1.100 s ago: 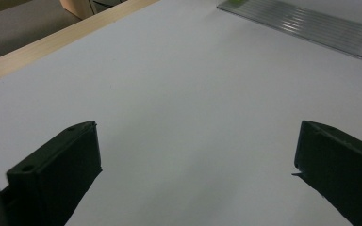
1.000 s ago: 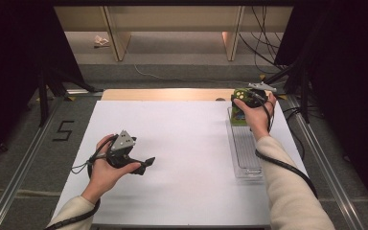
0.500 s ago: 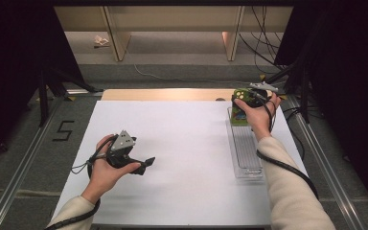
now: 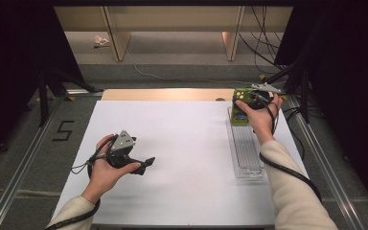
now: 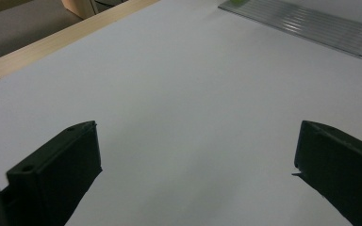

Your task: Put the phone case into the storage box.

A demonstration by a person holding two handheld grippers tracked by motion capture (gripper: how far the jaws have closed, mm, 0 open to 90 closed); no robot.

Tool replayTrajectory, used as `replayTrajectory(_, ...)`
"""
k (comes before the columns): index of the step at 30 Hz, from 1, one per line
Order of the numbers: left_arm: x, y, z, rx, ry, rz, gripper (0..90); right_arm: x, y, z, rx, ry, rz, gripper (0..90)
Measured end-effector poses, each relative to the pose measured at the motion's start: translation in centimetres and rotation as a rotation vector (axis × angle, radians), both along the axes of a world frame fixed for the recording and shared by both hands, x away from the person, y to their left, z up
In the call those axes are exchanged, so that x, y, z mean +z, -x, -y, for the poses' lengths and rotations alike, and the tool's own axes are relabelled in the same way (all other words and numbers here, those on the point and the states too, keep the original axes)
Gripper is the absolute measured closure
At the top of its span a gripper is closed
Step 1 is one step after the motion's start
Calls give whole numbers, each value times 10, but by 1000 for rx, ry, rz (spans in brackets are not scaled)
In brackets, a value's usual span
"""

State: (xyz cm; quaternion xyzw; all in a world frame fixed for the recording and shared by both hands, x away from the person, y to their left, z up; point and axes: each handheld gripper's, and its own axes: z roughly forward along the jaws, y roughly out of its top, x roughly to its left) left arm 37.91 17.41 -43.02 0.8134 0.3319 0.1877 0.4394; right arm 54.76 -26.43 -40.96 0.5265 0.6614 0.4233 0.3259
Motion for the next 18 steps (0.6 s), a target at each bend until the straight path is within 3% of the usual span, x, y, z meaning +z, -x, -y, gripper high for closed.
replayTrajectory(18, 0, 0, 0, 2, 0, 1, 7, 9, 27, 0, 28, -20, 29, 101)
